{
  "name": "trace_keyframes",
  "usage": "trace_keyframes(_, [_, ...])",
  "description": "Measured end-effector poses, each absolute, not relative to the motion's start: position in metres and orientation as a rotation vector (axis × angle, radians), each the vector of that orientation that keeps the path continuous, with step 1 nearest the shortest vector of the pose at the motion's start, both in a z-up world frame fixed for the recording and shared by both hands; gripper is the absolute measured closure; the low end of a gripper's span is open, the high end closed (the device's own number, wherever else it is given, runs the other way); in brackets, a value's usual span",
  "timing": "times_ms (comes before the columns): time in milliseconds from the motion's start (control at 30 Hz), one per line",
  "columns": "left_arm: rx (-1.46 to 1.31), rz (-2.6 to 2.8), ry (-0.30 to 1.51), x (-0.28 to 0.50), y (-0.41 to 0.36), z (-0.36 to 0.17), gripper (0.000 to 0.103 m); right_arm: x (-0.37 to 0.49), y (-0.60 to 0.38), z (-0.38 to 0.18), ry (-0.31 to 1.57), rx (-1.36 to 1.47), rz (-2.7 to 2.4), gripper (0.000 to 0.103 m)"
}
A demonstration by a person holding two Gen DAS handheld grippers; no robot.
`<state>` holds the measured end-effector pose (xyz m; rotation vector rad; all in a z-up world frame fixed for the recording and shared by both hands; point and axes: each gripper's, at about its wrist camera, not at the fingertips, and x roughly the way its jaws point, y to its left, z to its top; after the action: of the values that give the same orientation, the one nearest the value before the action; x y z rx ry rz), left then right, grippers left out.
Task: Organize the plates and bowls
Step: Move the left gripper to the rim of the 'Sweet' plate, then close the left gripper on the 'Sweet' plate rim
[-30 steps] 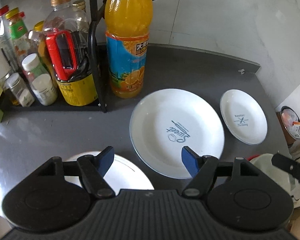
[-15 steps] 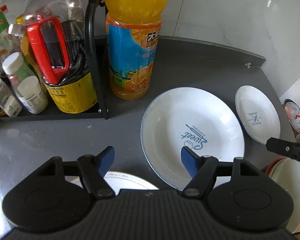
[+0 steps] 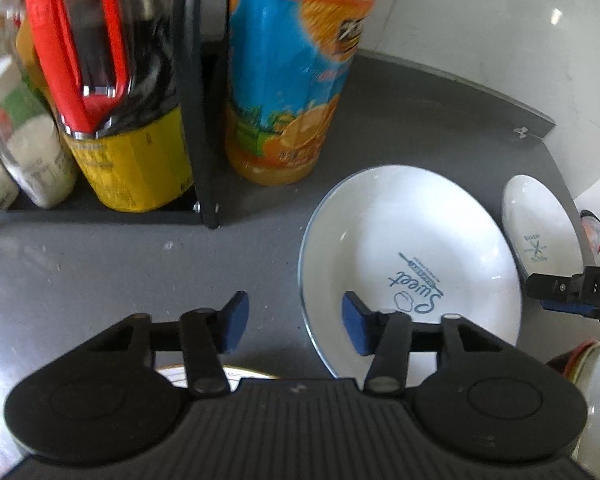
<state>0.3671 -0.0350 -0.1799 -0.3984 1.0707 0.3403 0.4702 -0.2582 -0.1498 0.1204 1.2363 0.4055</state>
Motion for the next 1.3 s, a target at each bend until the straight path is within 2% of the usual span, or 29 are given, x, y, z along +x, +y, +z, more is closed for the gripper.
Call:
trace_keyframes(133, [-0.460,0.348,1.090,0.370,-0.028,-0.189,0.067,0.480,-0.251,-0.159,1.285,0.110,0.395,0.070])
trace_keyframes(333, [-0.513,0.363,1.104,0.373,-0.023,-0.200,0.075,0.485,-0.246,-0.167,1.321,0.111,0.373,0.077])
trace_keyframes(400, [-0.544,0.363,1.107,0.375,-0.022,-0.203,0.077,0.486,-0.246,-0.169,1.329,0.117,0.376,0.084])
trace_keyframes(700, [-0.612,0.350,1.088,0.378,-0.022,-0.211,0.093,0.492,-0.238,-0.176,1.360,0.099,0.383,0.088])
trace_keyframes(1300, [-0.702,0.388,1.037,0.349,-0.005,-0.196,0.096,0.474,-0.237,-0.147,1.252,0.063,0.504,0.093])
